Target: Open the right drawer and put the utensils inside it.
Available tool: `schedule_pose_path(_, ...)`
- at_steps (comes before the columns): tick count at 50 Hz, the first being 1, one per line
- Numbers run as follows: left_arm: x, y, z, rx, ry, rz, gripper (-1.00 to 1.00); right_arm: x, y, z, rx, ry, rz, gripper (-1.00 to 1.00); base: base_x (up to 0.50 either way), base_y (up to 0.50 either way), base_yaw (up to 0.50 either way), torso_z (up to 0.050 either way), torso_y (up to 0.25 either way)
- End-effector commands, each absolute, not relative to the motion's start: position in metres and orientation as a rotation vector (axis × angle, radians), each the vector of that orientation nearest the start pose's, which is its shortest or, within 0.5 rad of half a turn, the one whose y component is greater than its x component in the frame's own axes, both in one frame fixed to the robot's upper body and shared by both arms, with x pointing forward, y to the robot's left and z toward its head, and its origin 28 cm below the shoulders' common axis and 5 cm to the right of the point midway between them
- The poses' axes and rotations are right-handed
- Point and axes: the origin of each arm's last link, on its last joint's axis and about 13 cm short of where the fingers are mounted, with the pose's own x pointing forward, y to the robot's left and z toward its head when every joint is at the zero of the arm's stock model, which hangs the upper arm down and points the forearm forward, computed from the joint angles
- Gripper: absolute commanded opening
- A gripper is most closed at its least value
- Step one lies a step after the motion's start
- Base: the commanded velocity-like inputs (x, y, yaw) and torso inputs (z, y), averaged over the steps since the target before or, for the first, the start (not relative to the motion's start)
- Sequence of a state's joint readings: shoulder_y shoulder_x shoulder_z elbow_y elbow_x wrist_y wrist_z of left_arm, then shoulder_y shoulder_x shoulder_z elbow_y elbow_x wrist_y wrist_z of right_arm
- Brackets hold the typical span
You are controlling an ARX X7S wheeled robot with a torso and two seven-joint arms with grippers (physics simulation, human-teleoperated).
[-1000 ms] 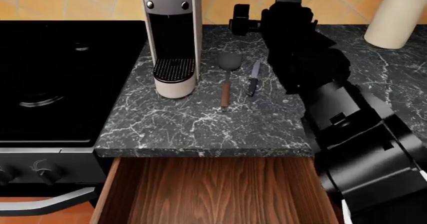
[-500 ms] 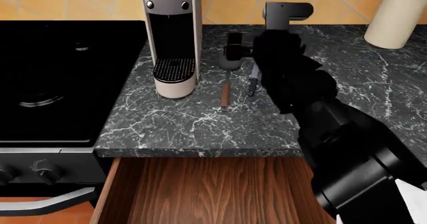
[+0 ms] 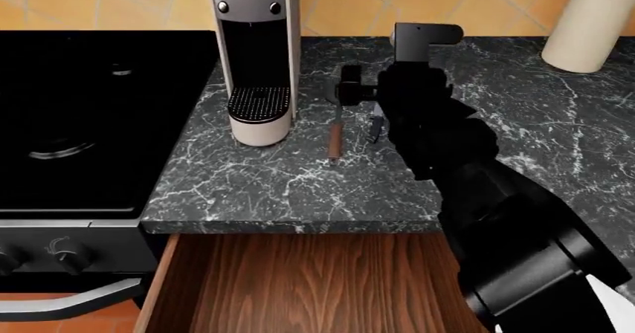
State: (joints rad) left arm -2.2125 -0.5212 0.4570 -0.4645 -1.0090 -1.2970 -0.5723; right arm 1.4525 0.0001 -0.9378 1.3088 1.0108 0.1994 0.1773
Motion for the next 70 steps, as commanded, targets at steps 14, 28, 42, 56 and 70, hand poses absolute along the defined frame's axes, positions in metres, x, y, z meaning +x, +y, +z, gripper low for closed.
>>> schedule_pose_path(14,0.236,0.289,0.538,-0.005,-0.268,0.216,1.0,0.428,-0.063,0.212,0.058,0.291,0.026,1.0,0.0,0.0,0.0,0.0,0.0)
schedule_pose_path(28,0.235,0.289,0.538,-0.005,-0.268,0.214,1.0,0.426,-0.063,0.21,0.065,0.333,0.013,1.0,0.0,0.0,0.0,0.0,0.0)
schedule_pose_path(42,0.235,0.289,0.539,-0.005,-0.268,0.211,1.0,0.423,-0.063,0.205,0.074,0.401,0.011,1.0,0.0,0.0,0.0,0.0,0.0)
schedule_pose_path(56,0.235,0.289,0.538,-0.007,-0.269,0.211,1.0,0.422,-0.064,0.198,0.081,0.432,0.006,1.0,0.0,0.0,0.0,0.0,0.0)
schedule_pose_path(70,0.235,0.289,0.538,-0.008,-0.266,0.208,1.0,0.42,-0.064,0.191,0.081,0.462,0.008,1.0,0.0,0.0,0.0,0.0,0.0)
